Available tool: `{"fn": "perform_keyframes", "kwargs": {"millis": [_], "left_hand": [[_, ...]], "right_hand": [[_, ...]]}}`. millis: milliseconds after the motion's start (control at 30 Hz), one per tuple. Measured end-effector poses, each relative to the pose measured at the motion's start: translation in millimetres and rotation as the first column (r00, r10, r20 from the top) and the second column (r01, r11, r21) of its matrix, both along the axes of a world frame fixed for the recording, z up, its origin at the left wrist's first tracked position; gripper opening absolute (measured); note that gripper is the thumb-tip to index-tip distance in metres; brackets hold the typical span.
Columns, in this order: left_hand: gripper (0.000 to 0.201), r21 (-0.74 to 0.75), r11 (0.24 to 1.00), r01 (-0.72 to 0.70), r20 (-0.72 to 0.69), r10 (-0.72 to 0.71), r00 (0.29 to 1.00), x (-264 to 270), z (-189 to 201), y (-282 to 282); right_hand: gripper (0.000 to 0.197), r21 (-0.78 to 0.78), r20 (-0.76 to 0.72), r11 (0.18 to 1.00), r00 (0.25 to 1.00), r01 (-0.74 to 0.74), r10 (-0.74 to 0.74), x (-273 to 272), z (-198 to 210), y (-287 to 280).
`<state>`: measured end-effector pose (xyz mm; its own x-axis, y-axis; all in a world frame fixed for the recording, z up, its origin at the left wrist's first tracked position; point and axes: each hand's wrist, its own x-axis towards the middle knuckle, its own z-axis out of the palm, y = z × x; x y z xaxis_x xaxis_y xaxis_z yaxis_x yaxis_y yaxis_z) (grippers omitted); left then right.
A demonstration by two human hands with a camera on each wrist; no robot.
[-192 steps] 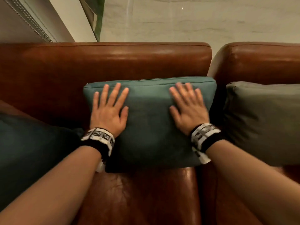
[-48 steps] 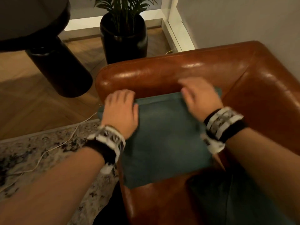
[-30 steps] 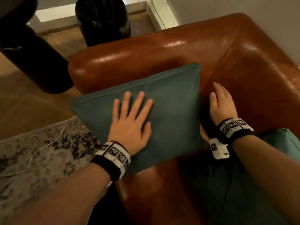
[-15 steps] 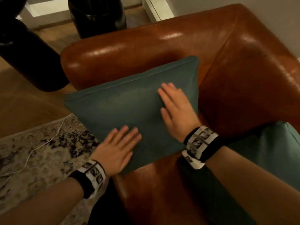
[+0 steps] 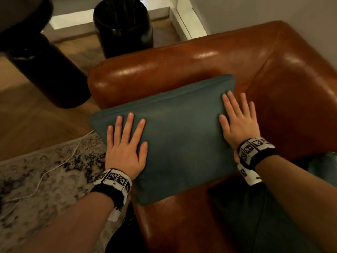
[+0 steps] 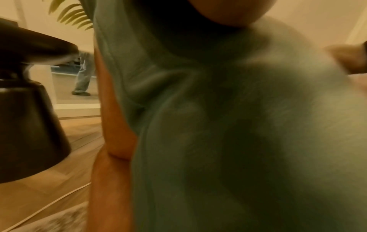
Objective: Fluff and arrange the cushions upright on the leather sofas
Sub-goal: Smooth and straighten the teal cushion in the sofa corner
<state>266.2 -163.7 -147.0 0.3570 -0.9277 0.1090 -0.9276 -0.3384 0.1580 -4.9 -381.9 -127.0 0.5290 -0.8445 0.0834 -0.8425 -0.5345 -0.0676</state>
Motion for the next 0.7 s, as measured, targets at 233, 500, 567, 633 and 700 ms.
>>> {"fn": "perform_keyframes", "kwargs": {"millis": [233, 500, 567, 633, 700], "left_hand": [[0.067, 0.045, 0.989, 0.143, 0.032, -0.144, 0.989, -28.5, 23.7, -47.1], [0.07, 0.125, 0.992, 0.026, 0.046, -0.032, 0.998, 26.7, 23.4, -35.9], [0.072, 0.14, 0.99, 0.016, 0.038, -0.021, 0.999, 25.3, 25.0, -36.1], [0.072, 0.149, 0.989, 0.013, 0.042, -0.019, 0.999, 20.2, 25.6, -35.0], [0.073, 0.148, 0.989, 0.02, 0.043, -0.026, 0.999, 19.7, 25.1, -33.3]], "right_hand": [[0.061, -0.074, -0.081, 0.818, 0.821, -0.57, 0.565, 95.3, 19.2, 55.7], [0.063, 0.005, -0.239, 0.988, 0.959, -0.155, 0.152, 47.2, 33.9, -57.6], [0.064, -0.024, -0.246, 0.985, 0.956, -0.171, 0.16, 57.3, 45.0, -56.4], [0.063, -0.029, -0.193, 0.947, 0.932, -0.319, 0.308, 85.5, 50.9, -26.7], [0.059, 0.005, -0.164, 0.83, 0.819, -0.557, 0.55, 109.3, 37.1, 17.5]]}}
